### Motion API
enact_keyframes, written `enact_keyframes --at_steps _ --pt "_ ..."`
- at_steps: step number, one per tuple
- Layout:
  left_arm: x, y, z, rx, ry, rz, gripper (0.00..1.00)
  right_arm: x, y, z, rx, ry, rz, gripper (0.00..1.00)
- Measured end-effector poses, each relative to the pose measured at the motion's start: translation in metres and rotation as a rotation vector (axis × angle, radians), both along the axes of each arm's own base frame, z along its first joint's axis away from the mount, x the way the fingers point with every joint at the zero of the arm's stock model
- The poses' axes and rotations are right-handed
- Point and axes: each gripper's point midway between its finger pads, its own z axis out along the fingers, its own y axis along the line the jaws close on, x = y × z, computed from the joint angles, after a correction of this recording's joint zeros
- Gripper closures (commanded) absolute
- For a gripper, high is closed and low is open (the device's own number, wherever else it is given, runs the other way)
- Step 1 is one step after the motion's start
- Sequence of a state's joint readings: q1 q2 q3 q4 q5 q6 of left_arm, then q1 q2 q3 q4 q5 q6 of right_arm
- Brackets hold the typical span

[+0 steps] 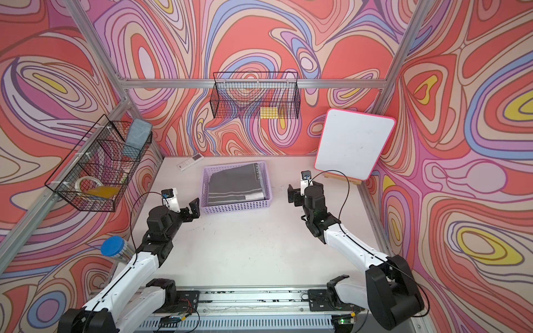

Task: Put the folded pillowcase in the basket
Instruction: Reset both arms

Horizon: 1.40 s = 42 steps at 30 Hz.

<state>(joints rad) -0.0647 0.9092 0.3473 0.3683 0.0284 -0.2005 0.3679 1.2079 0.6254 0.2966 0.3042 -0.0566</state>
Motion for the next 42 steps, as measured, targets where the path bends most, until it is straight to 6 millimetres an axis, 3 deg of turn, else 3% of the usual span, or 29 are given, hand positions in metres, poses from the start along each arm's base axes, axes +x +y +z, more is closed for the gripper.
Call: enact_keyframes --at_steps 7,15,20,27,38,42 --pt "0.007 0.008 -0.020 0.127 -0.025 0.012 0.01 -0.012 -0.015 0.004 -0.048 -0.070 -0.043 0.02" --pt "0.027 0.026 -0.070 0.185 0.055 0.051 0.01 -0.012 -0.026 0.005 -0.041 -0.107 -0.070 0.02" --pt "0.046 0.029 -0.068 0.169 -0.031 0.068 0.01 -0.010 -0.042 -0.002 -0.023 -0.107 -0.094 0.02" --pt "0.066 0.027 -0.065 0.179 0.011 0.049 0.01 -0.003 -0.059 -0.004 0.005 -0.113 -0.124 0.02" --pt "0.066 0.026 -0.066 0.177 0.017 0.044 0.01 0.020 -0.084 -0.083 0.038 0.023 -0.145 0.02" --pt "0.066 0.026 -0.066 0.177 0.017 0.044 0.01 0.021 -0.091 -0.099 0.056 0.033 -0.158 0.02"
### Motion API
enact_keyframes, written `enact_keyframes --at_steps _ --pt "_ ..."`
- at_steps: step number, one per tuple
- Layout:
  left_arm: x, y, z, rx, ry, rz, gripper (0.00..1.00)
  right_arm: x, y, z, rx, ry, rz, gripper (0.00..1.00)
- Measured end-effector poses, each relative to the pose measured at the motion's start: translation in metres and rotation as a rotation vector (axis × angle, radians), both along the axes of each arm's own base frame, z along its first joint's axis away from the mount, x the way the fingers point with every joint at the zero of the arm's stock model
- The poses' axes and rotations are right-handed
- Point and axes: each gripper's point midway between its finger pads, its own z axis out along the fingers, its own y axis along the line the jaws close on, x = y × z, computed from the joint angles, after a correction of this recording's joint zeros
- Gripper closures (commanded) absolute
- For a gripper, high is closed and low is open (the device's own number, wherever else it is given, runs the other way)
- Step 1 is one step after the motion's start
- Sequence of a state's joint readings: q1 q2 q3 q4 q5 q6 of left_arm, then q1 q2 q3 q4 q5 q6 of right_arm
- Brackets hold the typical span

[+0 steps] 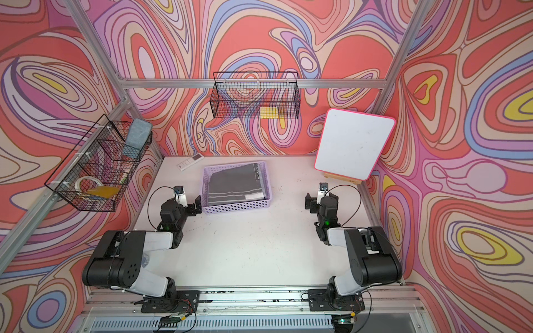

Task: Put the folded pillowcase in the basket
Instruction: Reset both arms

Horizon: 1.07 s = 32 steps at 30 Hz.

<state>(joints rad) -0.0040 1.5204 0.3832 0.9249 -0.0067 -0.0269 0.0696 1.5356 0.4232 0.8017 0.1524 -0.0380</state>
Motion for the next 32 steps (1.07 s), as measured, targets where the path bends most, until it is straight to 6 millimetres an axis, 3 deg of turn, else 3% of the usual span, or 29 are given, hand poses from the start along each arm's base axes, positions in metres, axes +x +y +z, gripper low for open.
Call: enact_keyframes --at_steps 4,10,15,32 --pt "0.000 0.000 0.000 0.000 0.000 0.000 0.01 0.003 -0.007 0.000 0.027 -0.055 -0.016 0.02" --pt "0.000 0.000 0.000 0.000 0.000 0.000 0.01 0.011 -0.005 -0.026 0.041 -0.004 -0.008 0.02" --pt "0.000 0.000 0.000 0.000 0.000 0.000 0.01 0.020 -0.013 -0.016 0.061 -0.033 -0.025 0.02" --pt "0.000 0.000 0.000 0.000 0.001 0.000 0.01 0.020 -0.015 -0.016 0.066 -0.033 -0.029 0.02"
